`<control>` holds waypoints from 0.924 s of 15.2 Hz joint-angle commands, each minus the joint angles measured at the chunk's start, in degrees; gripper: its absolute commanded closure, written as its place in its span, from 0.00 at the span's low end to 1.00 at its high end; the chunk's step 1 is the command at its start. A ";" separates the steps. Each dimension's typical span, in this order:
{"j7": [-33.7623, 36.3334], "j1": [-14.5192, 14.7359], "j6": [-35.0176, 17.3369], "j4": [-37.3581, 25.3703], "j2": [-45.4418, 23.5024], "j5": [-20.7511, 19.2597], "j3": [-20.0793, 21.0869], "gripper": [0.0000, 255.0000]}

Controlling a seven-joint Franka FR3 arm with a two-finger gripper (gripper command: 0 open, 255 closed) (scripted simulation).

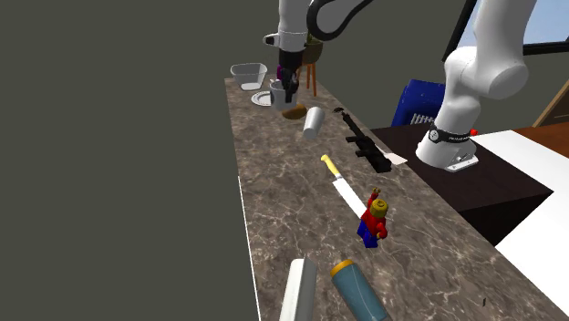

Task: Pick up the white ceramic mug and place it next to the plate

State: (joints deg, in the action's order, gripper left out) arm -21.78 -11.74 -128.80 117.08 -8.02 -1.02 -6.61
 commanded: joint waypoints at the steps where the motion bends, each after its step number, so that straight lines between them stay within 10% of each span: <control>1: -2.86 -1.51 -0.29 0.70 0.46 0.34 -1.05 1.00; 14: -21.83 -11.69 -0.31 -0.20 -0.40 3.34 -8.16 1.00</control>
State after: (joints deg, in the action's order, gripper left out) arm -42.04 -22.63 -129.22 117.19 -8.24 2.05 -14.25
